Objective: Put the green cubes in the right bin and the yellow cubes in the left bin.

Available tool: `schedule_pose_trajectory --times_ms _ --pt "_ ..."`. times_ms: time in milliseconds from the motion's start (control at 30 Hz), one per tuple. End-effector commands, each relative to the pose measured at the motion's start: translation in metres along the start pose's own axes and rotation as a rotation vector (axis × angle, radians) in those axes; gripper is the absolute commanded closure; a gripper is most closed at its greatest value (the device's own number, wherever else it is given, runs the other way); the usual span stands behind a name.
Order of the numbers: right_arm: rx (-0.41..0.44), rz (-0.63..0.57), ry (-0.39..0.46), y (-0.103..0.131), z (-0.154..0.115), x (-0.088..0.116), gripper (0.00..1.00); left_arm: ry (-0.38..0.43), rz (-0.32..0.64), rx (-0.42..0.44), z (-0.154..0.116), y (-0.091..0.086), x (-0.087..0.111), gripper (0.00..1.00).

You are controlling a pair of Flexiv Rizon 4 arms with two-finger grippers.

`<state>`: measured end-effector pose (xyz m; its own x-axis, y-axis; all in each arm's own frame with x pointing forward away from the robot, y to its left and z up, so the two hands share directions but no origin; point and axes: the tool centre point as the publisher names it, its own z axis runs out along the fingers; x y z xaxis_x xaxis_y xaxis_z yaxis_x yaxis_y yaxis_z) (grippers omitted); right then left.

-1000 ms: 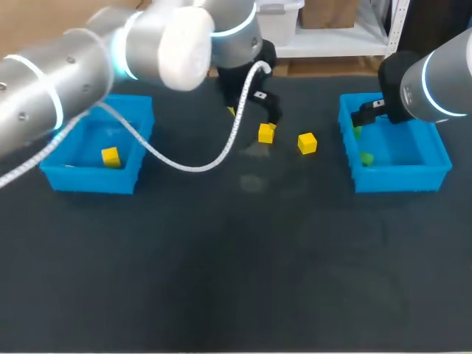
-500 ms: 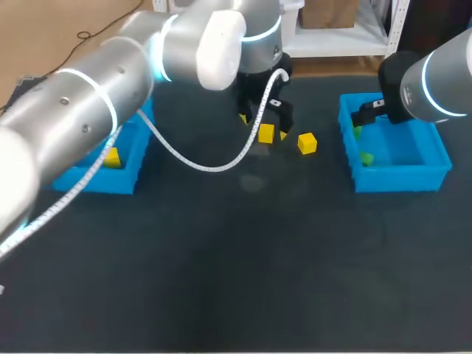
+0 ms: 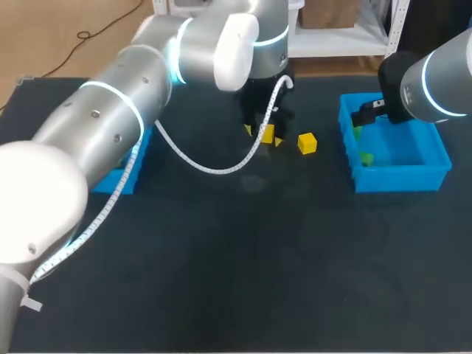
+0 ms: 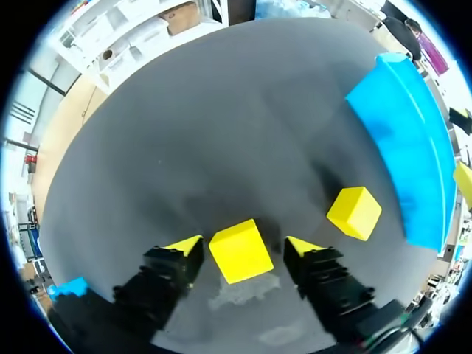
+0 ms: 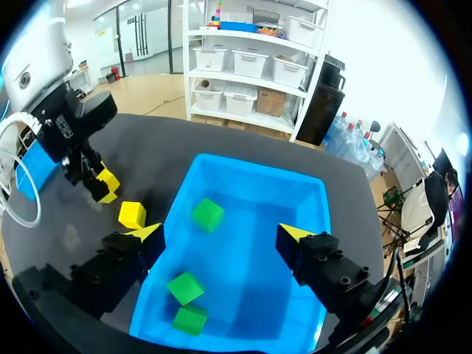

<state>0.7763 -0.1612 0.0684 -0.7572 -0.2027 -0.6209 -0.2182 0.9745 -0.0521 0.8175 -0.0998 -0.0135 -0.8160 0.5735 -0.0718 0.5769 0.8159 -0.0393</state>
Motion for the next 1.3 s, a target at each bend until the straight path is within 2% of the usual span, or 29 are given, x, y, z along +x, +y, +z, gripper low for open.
schedule_pose_trajectory --times_ms 33,233,367,500,633,800,933,1033,1167,1300 --pt "0.001 0.000 -0.004 0.000 0.000 0.001 0.00 0.063 0.004 0.008 -0.004 0.003 -0.001 1.00" --pt "0.001 0.000 -0.004 0.000 0.000 0.001 0.00 0.021 0.017 0.013 -0.017 0.008 0.011 1.00" --pt "0.001 0.000 -0.004 0.000 0.000 0.001 0.00 -0.037 -0.002 0.016 -0.038 0.020 0.022 1.00" --pt "0.001 0.000 -0.004 0.000 0.000 0.001 0.00 -0.112 -0.029 -0.009 -0.067 0.039 0.036 1.00" --pt "0.001 0.000 -0.004 0.000 0.000 0.001 0.00 -0.194 -0.093 -0.067 -0.099 0.069 0.058 1.00" --pt "0.001 0.000 -0.004 0.000 0.000 0.001 0.00 -0.255 -0.221 -0.176 -0.129 0.116 0.099 1.00" --pt "0.001 0.000 -0.004 0.000 0.000 0.001 0.00 -0.247 -0.343 -0.205 -0.133 0.155 0.140 1.00" --pt "0.001 0.000 -0.004 0.000 0.000 0.001 0.00 -0.225 -0.428 -0.228 -0.130 0.178 0.172 1.00" --pt "0.001 0.000 -0.004 0.000 0.000 0.001 0.00 -0.211 -0.528 -0.238 -0.125 0.198 0.210 1.00" --pt "0.001 0.000 -0.004 0.000 0.000 0.001 0.00 -0.200 -0.592 -0.239 -0.120 0.207 0.237 1.00"
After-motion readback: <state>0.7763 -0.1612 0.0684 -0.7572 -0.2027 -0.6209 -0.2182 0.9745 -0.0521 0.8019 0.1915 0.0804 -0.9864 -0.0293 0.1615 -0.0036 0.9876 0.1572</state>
